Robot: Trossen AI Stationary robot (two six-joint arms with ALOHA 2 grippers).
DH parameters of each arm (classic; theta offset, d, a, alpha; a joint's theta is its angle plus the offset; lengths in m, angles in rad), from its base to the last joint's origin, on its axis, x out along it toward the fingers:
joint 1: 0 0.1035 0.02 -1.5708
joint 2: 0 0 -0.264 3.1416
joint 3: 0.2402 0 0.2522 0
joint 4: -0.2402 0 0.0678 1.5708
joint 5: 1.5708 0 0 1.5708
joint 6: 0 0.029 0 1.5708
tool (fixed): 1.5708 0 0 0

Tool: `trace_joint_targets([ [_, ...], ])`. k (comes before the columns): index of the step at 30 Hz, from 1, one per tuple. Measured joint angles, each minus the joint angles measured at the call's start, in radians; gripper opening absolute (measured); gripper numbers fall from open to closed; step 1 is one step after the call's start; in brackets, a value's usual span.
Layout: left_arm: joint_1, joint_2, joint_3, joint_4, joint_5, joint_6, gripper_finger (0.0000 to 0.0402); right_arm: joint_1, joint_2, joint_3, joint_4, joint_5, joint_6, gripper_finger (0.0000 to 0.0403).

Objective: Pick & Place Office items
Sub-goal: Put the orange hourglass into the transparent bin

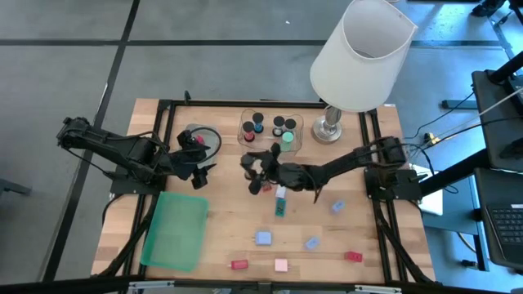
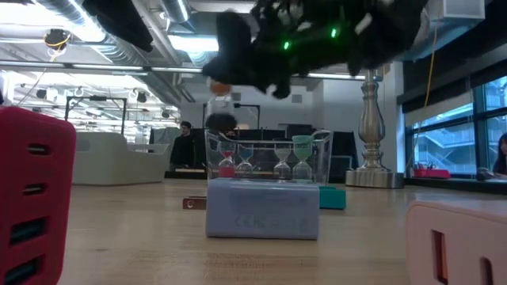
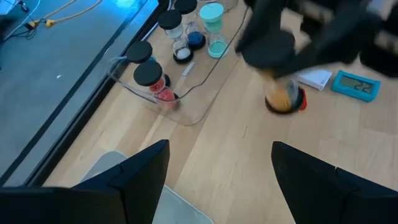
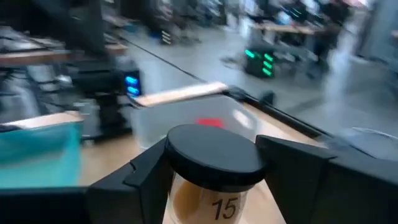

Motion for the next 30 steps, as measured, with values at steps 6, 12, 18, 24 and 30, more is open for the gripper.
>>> trace_joint_targets([
  [6, 0.000, 0.000, 0.000, -0.002, 0.000, 0.000, 0.0281, -0.001, 0.143, 0.042, 0.167, -0.051, -0.122, 0.0218],
  [12, 0.000, 0.000, 0.000, -0.003, 0.000, 0.001, 0.0281, -0.003, 0.244, 0.109, 0.160, -0.059, -0.056, 0.0221],
  [18, 0.000, 0.000, 0.000, -0.007, 0.000, 0.001, 0.0281, 0.000, 0.284, 0.135, 0.162, -0.159, -0.039, 0.0221],
  [24, 0.000, 0.000, 0.000, -0.010, 0.000, 0.001, 0.0281, -0.002, 0.284, 0.136, 0.156, -0.216, -0.045, 0.0221],
  [30, 0.000, 0.000, 0.000, -0.010, 0.000, 0.001, 0.0281, -0.003, 0.302, 0.137, 0.154, -0.215, -0.062, 0.0221],
])
